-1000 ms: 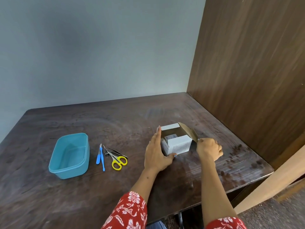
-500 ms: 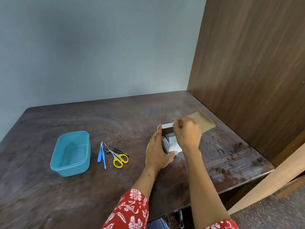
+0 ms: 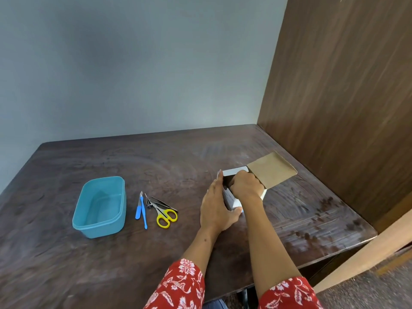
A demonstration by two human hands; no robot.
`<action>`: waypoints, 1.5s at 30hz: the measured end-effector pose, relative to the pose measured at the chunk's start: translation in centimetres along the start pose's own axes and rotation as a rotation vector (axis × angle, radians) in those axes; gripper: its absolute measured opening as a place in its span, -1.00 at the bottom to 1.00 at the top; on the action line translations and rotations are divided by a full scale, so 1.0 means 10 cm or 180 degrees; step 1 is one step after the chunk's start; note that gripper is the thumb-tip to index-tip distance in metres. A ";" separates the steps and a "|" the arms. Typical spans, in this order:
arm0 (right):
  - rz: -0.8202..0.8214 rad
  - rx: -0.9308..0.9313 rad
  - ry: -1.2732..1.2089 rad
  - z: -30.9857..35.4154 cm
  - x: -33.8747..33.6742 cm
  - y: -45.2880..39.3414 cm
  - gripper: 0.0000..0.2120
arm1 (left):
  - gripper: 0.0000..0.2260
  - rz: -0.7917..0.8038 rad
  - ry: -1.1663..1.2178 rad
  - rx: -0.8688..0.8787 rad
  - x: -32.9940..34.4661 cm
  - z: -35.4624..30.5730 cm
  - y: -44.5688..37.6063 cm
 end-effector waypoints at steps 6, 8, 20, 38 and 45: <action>0.0103 0.0379 0.0275 0.07 -0.04 0.03 -0.79 | -0.01 0.0013 -0.0023 -0.0007 -0.01 -0.01 -0.01; 0.0165 0.0415 0.0339 0.09 -0.05 0.02 -0.79 | -0.01 0.0013 -0.0006 -0.0018 -0.01 -0.02 -0.01; 0.0044 0.0240 -0.0437 0.07 -0.25 -0.01 -0.76 | 0.00 0.0028 -0.0005 -0.0072 -0.01 -0.02 0.01; -0.2146 0.0911 -0.2767 -0.40 -0.60 0.03 -0.78 | 0.11 0.0041 0.0103 -0.0131 -0.04 -0.05 0.02; -0.2205 0.1838 -0.4660 -0.62 -0.57 -0.04 -0.90 | 0.04 0.0066 0.0081 -0.0272 -0.02 -0.03 0.01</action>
Point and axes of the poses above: each hand's wrist, its own y-axis away from the middle knuckle, its own x-axis out of the palm, z = x × y, the point moved 1 cm from there along -y, towards the middle knuckle
